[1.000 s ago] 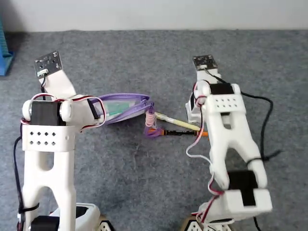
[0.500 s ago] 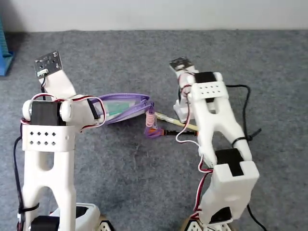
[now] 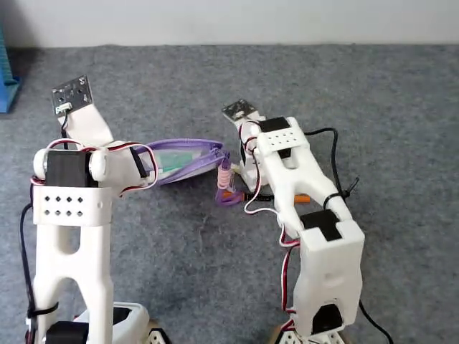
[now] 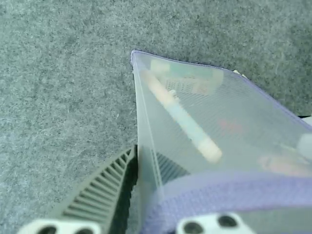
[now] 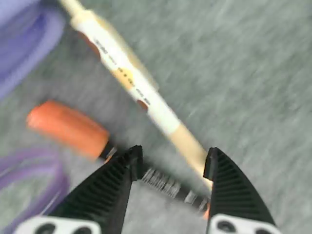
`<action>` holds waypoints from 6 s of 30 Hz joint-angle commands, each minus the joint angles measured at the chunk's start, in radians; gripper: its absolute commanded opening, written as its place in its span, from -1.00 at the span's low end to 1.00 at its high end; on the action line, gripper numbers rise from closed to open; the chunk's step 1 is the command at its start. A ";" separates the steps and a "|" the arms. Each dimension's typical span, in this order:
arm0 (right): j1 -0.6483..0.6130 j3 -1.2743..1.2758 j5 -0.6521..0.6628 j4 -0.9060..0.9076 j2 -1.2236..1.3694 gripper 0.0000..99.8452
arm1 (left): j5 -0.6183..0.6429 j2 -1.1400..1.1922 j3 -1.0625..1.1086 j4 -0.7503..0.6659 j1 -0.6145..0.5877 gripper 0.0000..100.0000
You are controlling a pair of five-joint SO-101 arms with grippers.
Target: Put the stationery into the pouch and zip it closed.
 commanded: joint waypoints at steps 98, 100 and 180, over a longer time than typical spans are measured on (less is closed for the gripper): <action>-0.303 -0.029 -0.420 -0.061 -1.279 -0.98 | 0.012 0.028 -0.002 0.028 -0.009 -0.98; -0.357 -0.002 -0.419 -0.186 -1.285 -0.98 | 0.012 0.028 -0.002 0.028 -0.009 -0.98; 0.197 0.537 -0.014 0.021 -0.794 -0.41 | 0.012 0.025 0.056 0.028 -0.009 -0.97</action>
